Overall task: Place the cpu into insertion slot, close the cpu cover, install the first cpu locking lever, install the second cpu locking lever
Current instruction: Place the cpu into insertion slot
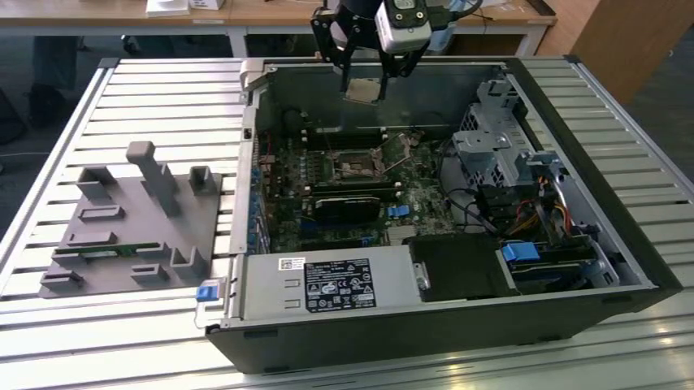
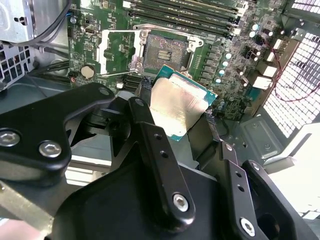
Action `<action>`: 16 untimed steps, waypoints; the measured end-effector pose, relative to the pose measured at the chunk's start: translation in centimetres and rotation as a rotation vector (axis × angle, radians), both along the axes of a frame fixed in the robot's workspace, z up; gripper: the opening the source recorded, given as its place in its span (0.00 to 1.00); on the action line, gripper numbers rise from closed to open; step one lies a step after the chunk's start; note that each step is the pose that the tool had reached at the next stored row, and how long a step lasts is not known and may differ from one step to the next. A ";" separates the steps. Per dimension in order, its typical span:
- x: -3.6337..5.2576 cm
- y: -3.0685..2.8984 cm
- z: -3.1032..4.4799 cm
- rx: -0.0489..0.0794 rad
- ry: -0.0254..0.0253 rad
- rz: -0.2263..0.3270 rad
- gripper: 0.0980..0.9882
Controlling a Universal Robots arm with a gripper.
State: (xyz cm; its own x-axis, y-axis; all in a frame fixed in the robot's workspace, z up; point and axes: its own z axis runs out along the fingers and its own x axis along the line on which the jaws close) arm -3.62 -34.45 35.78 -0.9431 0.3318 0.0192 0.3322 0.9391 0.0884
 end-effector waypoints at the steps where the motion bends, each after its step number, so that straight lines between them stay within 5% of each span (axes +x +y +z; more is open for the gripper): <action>1: 0.00 0.00 0.00 0.000 0.0000 -0.002 0.50; 16: 0.00 0.00 -0.05 0.000 0.0000 -0.046 0.50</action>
State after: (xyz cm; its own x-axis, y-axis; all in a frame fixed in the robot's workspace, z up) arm -3.62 -34.45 35.73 -0.9269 0.3747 0.0192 0.3749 0.9228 0.0884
